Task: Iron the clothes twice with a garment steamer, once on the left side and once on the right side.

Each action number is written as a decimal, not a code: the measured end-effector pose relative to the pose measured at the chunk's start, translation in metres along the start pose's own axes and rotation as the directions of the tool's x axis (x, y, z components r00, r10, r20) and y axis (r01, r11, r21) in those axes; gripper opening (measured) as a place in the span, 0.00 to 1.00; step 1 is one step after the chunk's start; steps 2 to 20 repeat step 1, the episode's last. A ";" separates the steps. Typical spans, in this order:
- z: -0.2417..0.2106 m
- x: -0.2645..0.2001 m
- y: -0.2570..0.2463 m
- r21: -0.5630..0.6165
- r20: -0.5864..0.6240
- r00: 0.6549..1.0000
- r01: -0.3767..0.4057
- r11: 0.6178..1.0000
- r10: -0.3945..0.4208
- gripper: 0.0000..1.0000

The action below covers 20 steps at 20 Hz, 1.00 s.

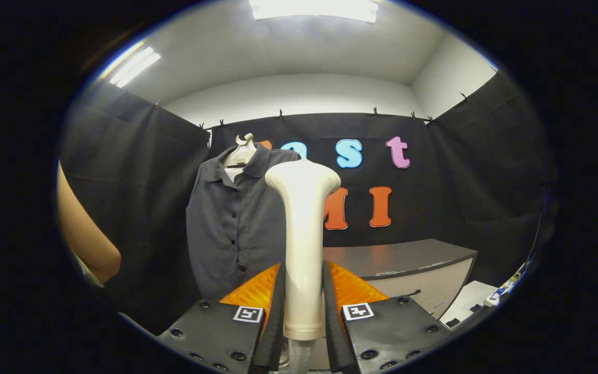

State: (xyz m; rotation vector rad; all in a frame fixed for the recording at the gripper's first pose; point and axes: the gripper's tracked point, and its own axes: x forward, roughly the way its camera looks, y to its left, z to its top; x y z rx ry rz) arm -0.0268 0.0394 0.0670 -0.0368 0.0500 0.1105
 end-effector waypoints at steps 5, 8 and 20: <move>0.000 0.001 0.000 0.004 0.005 1.000 -0.001 1.000 0.001 0.42; 0.000 0.001 0.000 0.004 0.005 1.000 -0.001 1.000 0.001 0.42; 0.000 0.001 0.000 0.004 0.005 1.000 -0.001 1.000 0.001 0.42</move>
